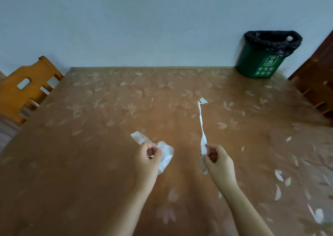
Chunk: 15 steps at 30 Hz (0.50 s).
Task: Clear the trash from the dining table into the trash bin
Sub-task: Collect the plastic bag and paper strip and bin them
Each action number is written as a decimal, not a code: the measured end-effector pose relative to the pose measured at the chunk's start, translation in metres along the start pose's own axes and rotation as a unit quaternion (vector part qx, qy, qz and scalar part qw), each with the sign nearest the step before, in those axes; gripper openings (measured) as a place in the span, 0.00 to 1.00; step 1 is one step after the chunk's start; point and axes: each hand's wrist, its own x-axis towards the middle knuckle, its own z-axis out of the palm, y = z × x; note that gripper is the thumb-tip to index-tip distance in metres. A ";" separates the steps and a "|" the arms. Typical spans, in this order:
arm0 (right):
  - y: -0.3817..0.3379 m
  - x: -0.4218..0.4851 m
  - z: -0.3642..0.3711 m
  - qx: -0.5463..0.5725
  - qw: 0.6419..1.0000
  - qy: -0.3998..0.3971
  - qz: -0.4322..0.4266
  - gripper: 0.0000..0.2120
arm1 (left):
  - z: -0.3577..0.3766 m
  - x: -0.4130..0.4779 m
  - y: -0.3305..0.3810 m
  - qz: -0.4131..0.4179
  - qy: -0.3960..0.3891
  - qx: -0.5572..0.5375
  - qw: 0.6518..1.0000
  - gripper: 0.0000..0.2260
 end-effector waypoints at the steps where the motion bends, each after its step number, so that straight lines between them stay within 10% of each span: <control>1: -0.004 -0.014 -0.003 0.007 1.000 0.008 0.002 0.13 | -0.007 -0.013 0.005 -0.004 -0.009 -0.013 1.000 0.10; 15: -0.016 -0.196 -0.077 -0.016 0.994 0.107 0.004 0.14 | -0.067 -0.150 0.038 0.065 -0.182 -0.066 0.979 0.10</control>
